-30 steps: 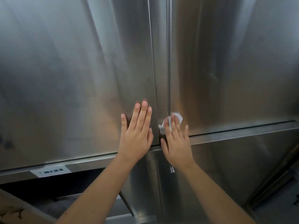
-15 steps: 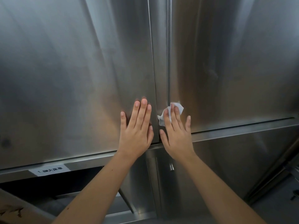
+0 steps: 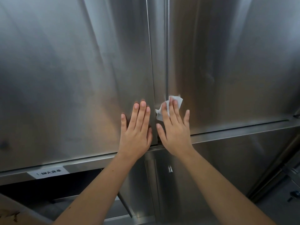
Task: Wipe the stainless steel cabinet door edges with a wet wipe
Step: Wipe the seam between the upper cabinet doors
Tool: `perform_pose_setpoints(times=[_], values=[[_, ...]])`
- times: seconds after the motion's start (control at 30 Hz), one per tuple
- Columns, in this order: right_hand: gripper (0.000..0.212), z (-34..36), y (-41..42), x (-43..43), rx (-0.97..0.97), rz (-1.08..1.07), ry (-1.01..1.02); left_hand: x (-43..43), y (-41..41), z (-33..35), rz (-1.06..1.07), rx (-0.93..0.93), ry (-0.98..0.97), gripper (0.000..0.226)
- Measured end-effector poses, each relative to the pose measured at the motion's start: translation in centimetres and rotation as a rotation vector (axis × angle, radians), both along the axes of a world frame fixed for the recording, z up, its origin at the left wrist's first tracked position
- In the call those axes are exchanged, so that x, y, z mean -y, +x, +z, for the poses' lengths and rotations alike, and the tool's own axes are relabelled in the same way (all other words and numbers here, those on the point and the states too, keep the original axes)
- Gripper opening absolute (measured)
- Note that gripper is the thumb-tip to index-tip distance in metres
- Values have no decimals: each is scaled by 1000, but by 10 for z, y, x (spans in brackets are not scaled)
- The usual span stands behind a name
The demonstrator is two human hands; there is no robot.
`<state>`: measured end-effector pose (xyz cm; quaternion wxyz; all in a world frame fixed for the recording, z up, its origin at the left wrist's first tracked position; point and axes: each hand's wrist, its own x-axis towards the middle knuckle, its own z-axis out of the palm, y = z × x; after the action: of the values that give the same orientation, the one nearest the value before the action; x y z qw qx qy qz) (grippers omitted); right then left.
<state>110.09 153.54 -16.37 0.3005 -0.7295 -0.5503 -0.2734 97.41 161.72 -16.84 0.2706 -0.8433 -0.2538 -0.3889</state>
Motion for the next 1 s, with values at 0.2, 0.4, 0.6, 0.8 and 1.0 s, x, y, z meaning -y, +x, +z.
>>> perform_pose_setpoints(times=[0.2,0.4,0.6,0.8,1.0], values=[[64,-55,-6,16,-35,9,-136,3,-3,4,1,-7,-22,67],[62,-75,-13,28,-57,-33,-307,7,-9,13,-21,-11,-24,64],[59,-9,-5,8,-36,-18,-124,8,-8,33,-22,13,3,62],[58,69,5,-1,16,19,-31,2,3,87,-33,98,68,60],[59,152,7,-5,45,25,28,-9,8,159,-47,156,206,58]])
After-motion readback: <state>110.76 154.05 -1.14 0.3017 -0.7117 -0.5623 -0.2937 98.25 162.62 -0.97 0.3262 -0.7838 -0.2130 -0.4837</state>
